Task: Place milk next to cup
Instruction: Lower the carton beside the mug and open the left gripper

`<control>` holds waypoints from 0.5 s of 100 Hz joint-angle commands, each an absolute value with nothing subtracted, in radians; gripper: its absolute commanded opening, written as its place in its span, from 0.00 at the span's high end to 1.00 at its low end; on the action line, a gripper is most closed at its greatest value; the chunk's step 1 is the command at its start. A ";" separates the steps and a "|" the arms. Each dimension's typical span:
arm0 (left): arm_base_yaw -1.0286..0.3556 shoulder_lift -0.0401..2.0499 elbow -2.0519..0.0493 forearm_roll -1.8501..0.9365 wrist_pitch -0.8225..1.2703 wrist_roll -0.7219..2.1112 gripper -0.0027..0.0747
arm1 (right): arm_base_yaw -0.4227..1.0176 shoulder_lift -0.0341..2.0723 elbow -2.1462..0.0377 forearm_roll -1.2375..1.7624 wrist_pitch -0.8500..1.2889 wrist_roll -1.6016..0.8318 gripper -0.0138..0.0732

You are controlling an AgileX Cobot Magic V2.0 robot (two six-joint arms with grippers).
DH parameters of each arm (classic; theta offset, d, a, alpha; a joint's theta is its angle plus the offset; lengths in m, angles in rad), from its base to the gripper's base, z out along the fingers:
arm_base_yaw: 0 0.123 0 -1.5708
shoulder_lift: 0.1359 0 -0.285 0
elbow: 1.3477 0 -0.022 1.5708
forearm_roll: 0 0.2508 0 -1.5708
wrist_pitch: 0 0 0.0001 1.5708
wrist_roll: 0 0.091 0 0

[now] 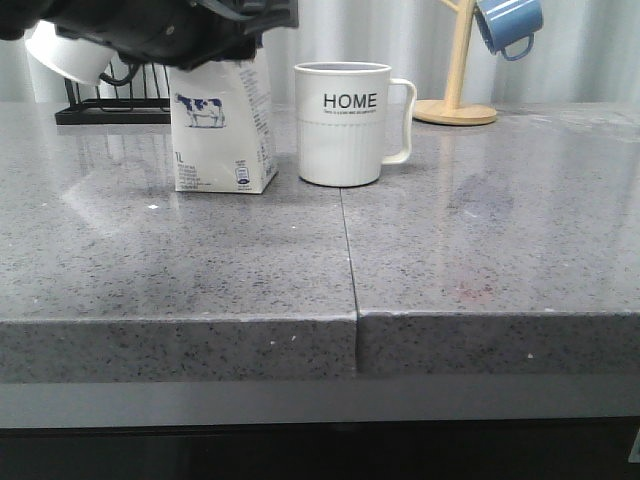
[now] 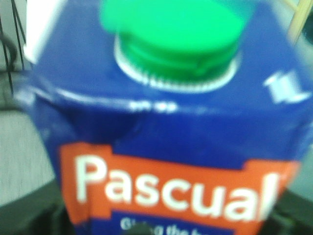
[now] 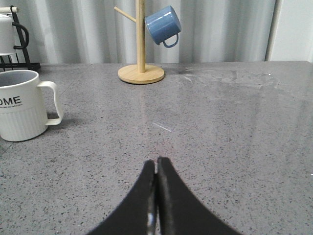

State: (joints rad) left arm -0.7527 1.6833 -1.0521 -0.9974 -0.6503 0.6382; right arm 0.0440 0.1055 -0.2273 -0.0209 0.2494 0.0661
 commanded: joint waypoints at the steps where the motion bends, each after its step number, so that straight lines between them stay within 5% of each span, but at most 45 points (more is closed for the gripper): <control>1: -0.762 1.616 -1.093 -0.952 -0.772 0.642 0.20 | 0.045 0.115 -0.256 -0.031 0.169 0.061 0.98; 13: -0.762 1.616 -1.091 -0.954 -0.769 0.642 0.09 | 0.045 0.115 -0.256 -0.031 0.169 0.061 0.98; 50: -0.777 1.616 -1.081 -0.956 -0.735 0.642 0.09 | 0.045 0.115 -0.256 -0.031 0.169 0.061 0.98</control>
